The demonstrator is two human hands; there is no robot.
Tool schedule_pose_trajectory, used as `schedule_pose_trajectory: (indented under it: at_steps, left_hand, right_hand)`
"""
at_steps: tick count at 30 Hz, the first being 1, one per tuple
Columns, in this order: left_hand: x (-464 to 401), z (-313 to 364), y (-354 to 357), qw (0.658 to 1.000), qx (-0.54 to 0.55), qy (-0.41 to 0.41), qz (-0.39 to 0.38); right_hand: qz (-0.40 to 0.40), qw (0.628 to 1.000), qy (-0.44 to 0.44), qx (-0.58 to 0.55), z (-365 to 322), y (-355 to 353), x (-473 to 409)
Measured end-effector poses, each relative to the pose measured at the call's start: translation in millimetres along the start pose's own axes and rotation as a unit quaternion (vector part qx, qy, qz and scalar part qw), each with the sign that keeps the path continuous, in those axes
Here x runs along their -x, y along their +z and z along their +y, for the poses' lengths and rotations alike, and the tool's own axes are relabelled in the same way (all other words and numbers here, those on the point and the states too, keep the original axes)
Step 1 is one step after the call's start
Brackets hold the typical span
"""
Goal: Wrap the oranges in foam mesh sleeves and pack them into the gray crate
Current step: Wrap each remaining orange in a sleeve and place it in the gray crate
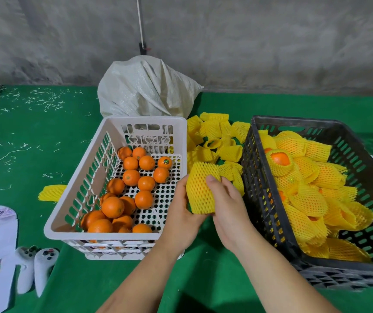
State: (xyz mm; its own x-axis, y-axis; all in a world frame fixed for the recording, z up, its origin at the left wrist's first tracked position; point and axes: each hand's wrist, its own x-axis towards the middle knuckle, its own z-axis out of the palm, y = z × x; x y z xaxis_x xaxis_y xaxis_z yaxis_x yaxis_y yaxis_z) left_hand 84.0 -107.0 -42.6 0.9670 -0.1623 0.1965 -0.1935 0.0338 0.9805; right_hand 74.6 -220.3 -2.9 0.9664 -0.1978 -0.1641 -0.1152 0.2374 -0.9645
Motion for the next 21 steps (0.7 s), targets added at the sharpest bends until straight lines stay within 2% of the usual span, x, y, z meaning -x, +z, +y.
schedule_pose_trajectory:
  at_steps: [2,4,6,9,12,16,19,21]
  left_hand:
    - [-3.4,-0.5,-1.3,1.0,-0.007,0.004,0.005]
    - [-4.0,-1.9,-3.8,1.0,-0.006,0.011,0.011]
    - [-3.0,-3.6,-5.4,1.0,-0.01,0.006,0.012]
    - [-1.5,-7.1,-6.7,0.999,-0.023,-0.03,-0.032]
    - [-3.8,-5.3,-11.1,0.993,0.012,-0.081,-0.08]
    - [-5.4,-3.8,-14.7,0.991,0.077,-0.111,0.01]
    - [-3.1,-4.9,-7.7,0.996,0.008,-0.09,0.006]
    - [-2.5,-5.3,-3.0,0.996,-0.018,-0.083,0.004]
  right_hand:
    - [0.021,0.999,-0.034,-0.029,0.3,3.7,-2.4]
    - [-0.01,0.998,-0.061,0.0,2.4,11.7,1.4]
    - [-0.023,0.999,-0.035,0.033,7.7,19.2,4.7]
    - [0.021,0.998,-0.016,0.051,14.9,14.7,1.8]
    - [0.077,0.996,-0.002,0.045,3.5,-5.2,-3.5]
    - [0.133,0.986,-0.066,0.081,-29.3,-60.9,-22.9]
    - [0.202,0.947,-0.139,0.208,-57.1,-122.7,-34.2]
    - [0.27,0.888,-0.174,0.329,-67.5,-162.6,-43.7]
